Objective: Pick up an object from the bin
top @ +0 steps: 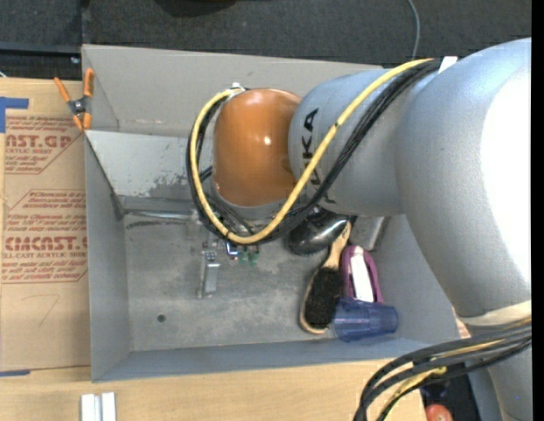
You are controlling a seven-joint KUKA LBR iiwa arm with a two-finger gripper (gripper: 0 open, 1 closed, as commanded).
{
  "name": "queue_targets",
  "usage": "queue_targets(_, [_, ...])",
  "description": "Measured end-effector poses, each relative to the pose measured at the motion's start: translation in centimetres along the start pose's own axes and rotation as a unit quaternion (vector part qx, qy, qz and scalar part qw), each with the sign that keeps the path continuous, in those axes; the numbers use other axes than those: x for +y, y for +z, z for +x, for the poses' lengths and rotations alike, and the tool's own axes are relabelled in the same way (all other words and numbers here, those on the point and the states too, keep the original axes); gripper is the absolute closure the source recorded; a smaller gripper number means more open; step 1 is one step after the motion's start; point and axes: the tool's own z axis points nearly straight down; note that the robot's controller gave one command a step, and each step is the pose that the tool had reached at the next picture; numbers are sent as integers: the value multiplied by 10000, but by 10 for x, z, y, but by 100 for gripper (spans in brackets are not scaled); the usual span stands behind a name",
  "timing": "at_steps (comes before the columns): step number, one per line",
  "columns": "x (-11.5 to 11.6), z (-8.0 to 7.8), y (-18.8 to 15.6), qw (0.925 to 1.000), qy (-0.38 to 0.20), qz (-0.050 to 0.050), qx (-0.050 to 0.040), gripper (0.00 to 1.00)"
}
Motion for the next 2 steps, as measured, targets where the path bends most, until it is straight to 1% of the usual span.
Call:
queue_targets(1, [-1,-2,-5,10000,13,-6,-35,0])
queue_targets(2, [-17,-13,68,9987,-501,-6,-19,0])
